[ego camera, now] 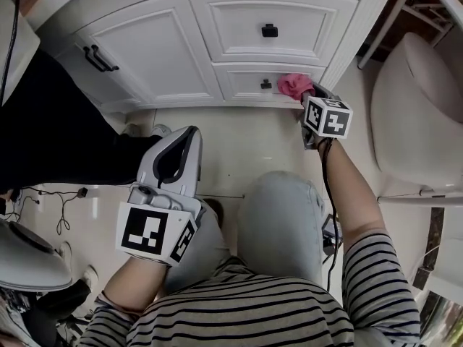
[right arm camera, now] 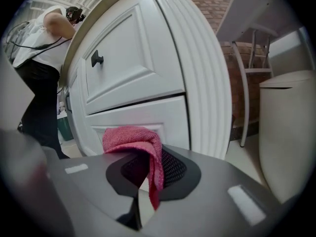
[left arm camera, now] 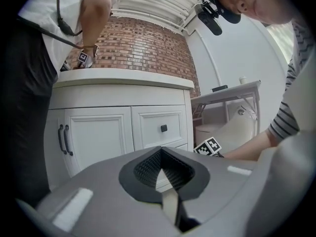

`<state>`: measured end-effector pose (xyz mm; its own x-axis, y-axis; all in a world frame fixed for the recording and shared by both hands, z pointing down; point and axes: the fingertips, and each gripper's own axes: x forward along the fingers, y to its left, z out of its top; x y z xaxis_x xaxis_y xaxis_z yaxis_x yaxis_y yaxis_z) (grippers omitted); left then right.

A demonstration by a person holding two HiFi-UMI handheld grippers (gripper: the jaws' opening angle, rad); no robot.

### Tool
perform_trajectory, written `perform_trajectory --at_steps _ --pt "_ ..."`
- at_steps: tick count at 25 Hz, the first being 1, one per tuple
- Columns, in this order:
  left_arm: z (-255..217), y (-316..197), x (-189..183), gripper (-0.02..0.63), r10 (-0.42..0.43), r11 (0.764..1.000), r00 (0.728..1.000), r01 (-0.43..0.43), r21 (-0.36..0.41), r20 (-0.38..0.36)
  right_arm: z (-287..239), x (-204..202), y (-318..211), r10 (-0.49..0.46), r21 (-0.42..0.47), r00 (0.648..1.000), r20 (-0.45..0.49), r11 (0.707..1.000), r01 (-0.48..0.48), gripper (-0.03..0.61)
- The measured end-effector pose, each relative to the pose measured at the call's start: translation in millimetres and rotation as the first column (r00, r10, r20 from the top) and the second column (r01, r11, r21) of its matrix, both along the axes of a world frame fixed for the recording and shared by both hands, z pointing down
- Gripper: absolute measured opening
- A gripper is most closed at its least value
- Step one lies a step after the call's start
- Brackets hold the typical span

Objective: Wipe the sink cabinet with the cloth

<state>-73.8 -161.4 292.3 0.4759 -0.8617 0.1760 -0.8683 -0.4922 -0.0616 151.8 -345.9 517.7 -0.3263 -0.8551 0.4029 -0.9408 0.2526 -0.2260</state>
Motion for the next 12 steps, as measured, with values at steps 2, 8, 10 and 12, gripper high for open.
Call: perform_trajectory --at_steps 2,8,10,12 --pt "2.8 -1.9 4.7 0.001 0.007 1.000 1.000 -0.007 -0.007 0.005 4.7 13.8 3.4 0.007 0.002 1.000 -0.019 1.000 -0.007 0.040" --pt "6.4 -7.7 6.0 0.001 0.012 1.000 1.000 -0.011 -0.015 0.010 19.7 72.3 10.6 0.159 -0.029 0.987 0.007 0.987 -0.159 0.040" --pt "7.2 -8.3 3.3 0.001 0.009 1.000 1.000 -0.009 -0.019 0.007 20.8 92.3 15.3 0.223 -0.034 0.975 -0.006 0.974 -0.223 0.038" --pt "8.0 -8.2 -1.6 0.001 0.003 1.000 1.000 -0.003 -0.023 0.001 19.2 89.1 22.8 0.213 -0.017 0.977 -0.035 0.977 -0.213 0.038"
